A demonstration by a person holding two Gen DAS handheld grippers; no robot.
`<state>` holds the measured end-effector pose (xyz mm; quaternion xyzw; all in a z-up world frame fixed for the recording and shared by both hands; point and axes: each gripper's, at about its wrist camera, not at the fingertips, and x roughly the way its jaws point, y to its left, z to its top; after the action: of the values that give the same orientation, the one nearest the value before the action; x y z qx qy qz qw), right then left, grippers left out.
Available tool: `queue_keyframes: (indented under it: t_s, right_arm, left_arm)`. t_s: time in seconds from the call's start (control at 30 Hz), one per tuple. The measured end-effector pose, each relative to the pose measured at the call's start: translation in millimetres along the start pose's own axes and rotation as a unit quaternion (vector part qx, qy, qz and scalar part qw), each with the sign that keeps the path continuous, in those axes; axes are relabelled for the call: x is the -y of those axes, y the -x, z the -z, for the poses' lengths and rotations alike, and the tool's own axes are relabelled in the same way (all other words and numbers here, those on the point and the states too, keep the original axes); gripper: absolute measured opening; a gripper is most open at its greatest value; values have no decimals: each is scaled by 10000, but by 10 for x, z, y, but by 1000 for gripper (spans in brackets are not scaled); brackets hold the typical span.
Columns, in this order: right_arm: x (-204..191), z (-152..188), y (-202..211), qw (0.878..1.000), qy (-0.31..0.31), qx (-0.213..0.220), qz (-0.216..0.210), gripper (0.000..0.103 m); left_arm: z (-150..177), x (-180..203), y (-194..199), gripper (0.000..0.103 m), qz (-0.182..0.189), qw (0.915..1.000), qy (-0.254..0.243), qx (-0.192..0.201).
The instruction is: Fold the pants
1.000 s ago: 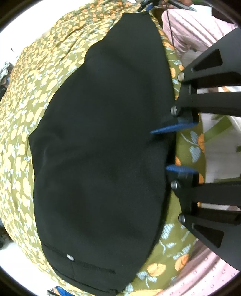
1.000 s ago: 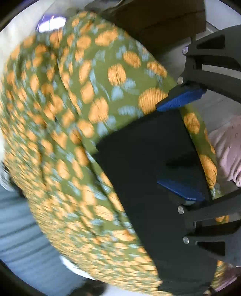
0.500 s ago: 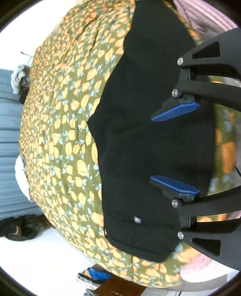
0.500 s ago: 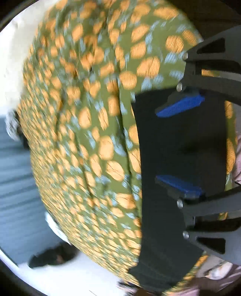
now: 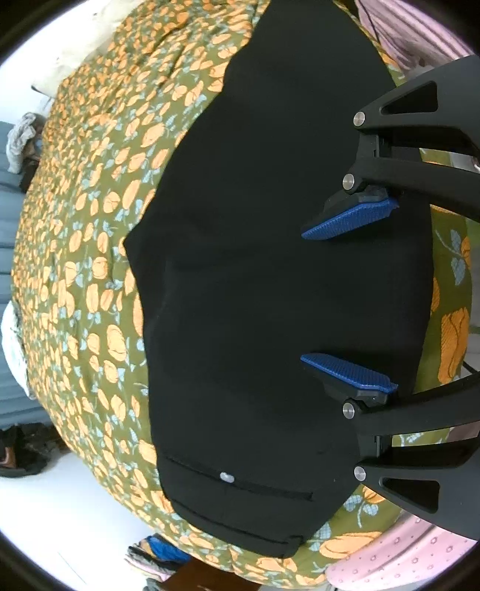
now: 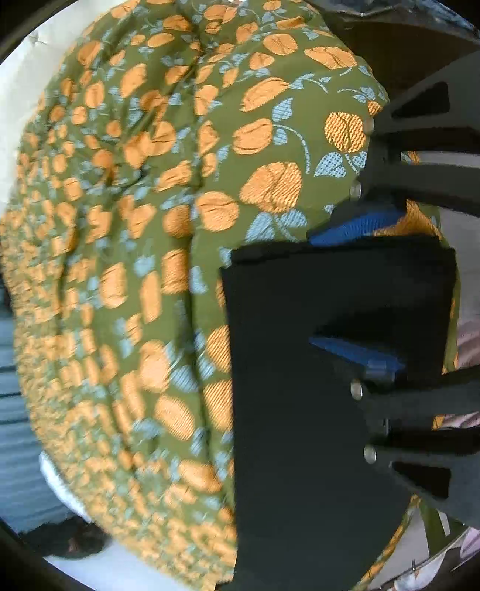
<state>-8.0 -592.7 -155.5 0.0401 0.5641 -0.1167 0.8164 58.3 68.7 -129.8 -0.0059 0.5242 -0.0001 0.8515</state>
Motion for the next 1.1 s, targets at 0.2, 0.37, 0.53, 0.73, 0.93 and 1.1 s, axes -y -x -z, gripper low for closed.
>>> queue_keyframes:
  t_s: [0.2,0.37,0.53,0.73,0.93,1.1]
  right_arm:
    - [112,35,130,9994,-2,135,307,8]
    - [188,56,78,9989,-396,192,138,10]
    - [330,26,124,9958,-634,314,-582,33]
    - [468,27,-126,9893,-939,8,-1120,38]
    - [519,-43,-127,9848,-794,-232,-1525,39]
    - [438,-64,-235,9853,-742,-446,-1475,54]
  left_arm:
    - [36,7,48,67,-26,10000,-78,43]
    - [27,123,9,67,-82,9995,-306,26]
    - [35,72,4,69,-182,9995,-252,80]
    - [76,11,-53,69,-296,9994,-153,4]
    - [80,4,-45,69,-358,9992,-178,44]
    - [66,56,-86,69,-498,9983,-313,-22]
